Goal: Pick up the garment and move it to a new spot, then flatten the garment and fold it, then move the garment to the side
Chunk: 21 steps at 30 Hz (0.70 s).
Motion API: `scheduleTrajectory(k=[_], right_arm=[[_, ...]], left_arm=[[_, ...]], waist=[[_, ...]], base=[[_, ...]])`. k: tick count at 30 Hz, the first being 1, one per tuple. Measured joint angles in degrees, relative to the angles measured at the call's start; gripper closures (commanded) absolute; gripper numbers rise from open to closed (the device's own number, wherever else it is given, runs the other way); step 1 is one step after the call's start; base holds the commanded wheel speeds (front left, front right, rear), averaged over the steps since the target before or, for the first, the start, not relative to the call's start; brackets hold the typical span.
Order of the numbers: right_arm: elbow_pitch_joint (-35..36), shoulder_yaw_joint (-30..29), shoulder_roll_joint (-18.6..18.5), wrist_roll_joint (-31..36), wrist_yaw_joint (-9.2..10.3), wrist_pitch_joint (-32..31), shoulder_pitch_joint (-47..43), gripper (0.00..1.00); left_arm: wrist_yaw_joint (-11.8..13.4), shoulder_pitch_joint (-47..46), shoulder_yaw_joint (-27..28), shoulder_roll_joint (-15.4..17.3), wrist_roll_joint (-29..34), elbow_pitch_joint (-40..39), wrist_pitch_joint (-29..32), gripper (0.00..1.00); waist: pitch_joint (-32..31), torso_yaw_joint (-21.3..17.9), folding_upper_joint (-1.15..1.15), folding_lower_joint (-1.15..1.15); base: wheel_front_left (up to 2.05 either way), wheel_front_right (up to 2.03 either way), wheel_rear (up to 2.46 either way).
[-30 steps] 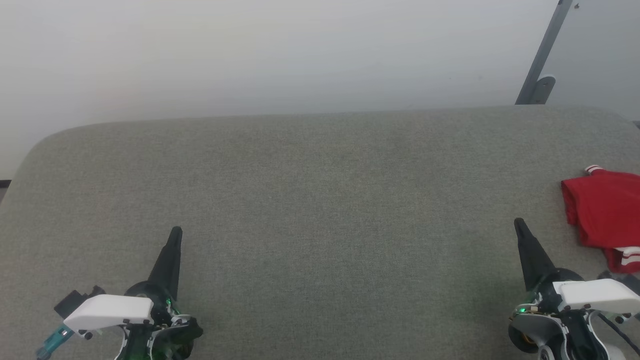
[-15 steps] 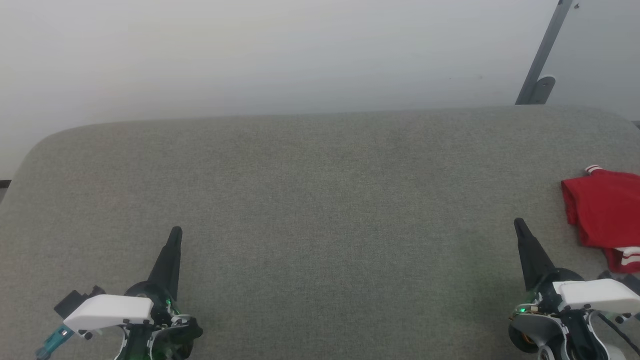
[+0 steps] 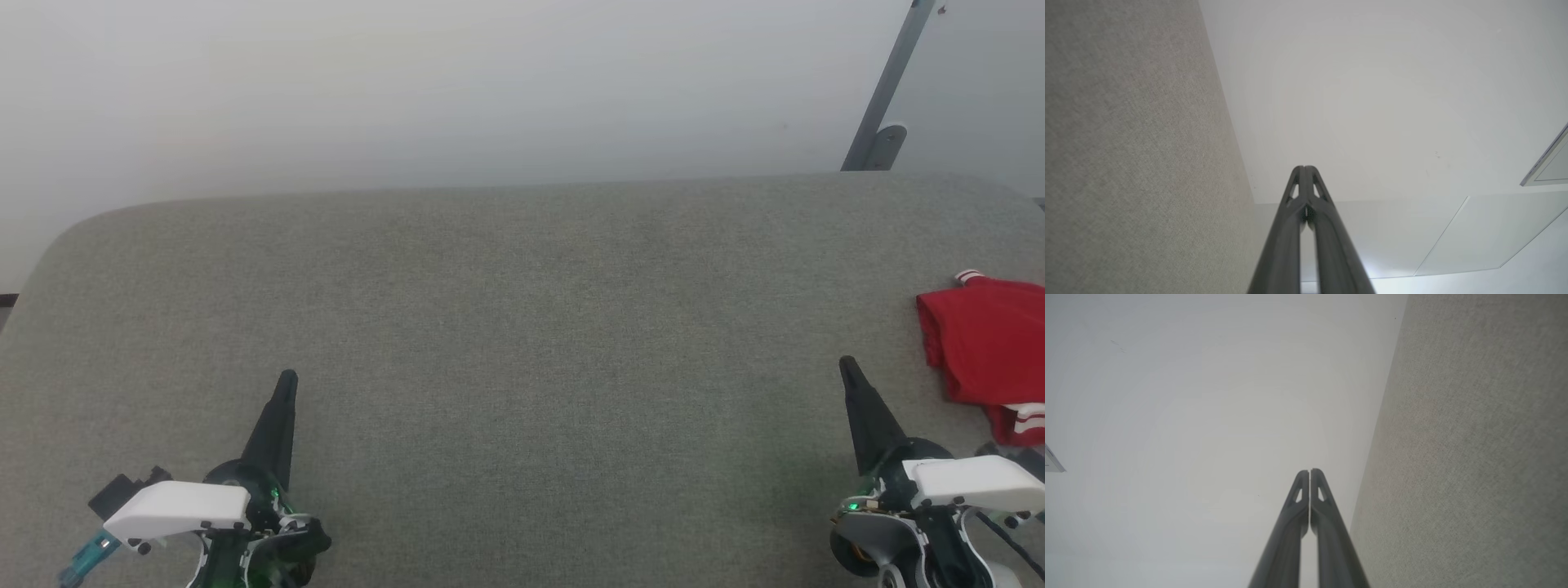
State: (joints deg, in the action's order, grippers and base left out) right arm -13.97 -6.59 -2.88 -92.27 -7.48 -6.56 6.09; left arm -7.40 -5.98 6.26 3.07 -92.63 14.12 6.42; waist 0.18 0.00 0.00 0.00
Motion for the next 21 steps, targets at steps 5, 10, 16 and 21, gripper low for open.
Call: scheduleTrajectory(k=[5,10,16,21], right_arm=[[0.00,0.00,0.00,0.00,0.00,0.01,0.00,1.00],[0.00,0.01,0.00,0.00,0.00,0.01,0.00,1.00],[0.00,0.01,0.00,0.00,0.00,0.00,0.00,1.00],[0.00,0.01,0.00,0.00,0.00,0.01,0.00,1.00]], left_arm=[[0.00,0.00,0.01,-0.01,0.01,0.00,0.01,1.00],[0.00,0.00,0.03,-0.02,0.01,0.00,0.02,1.00],[0.00,0.00,0.05,-0.03,0.01,0.00,0.03,1.00],[0.00,0.00,0.07,-0.03,0.02,0.00,0.03,1.00]], waist=[[0.00,0.00,0.00,0.00],[0.00,0.00,0.00,0.00],[0.00,0.00,0.00,0.00],[0.00,0.00,0.00,0.00]], base=[[0.00,0.00,0.00],[0.00,0.00,0.00],[0.00,0.00,0.00],[0.00,0.00,0.00]])
